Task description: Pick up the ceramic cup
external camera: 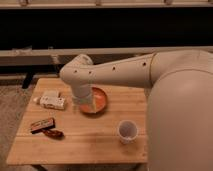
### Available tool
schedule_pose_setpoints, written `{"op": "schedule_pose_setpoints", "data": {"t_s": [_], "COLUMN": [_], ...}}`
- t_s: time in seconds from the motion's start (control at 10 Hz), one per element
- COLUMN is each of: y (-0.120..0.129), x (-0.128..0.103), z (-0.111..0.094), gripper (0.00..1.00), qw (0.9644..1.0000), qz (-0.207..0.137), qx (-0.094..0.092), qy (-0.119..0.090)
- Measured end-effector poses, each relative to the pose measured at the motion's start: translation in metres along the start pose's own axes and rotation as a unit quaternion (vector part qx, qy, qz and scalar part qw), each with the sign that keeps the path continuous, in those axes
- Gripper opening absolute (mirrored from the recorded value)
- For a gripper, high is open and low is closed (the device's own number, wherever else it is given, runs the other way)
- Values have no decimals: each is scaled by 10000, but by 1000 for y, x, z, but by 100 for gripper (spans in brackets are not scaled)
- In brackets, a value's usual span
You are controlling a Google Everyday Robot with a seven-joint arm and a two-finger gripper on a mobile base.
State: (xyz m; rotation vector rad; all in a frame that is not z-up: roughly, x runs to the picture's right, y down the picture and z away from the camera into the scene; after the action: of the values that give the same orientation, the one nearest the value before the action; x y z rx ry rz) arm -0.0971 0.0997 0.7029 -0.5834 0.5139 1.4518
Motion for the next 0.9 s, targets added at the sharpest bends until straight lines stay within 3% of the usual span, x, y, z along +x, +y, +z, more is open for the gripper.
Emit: {"op": "schedule_pose_setpoints", "data": {"t_s": [0.3,0.6,0.9], "y": [-29,-30,-61], "x": [8,11,25], "z": [-1,0,0], "gripper": [65,65,65], "qw": [9999,9998,9996], "qz": [120,189,267], "qx": [-31,-97,-103], "qy": [-39,-67,-85]}}
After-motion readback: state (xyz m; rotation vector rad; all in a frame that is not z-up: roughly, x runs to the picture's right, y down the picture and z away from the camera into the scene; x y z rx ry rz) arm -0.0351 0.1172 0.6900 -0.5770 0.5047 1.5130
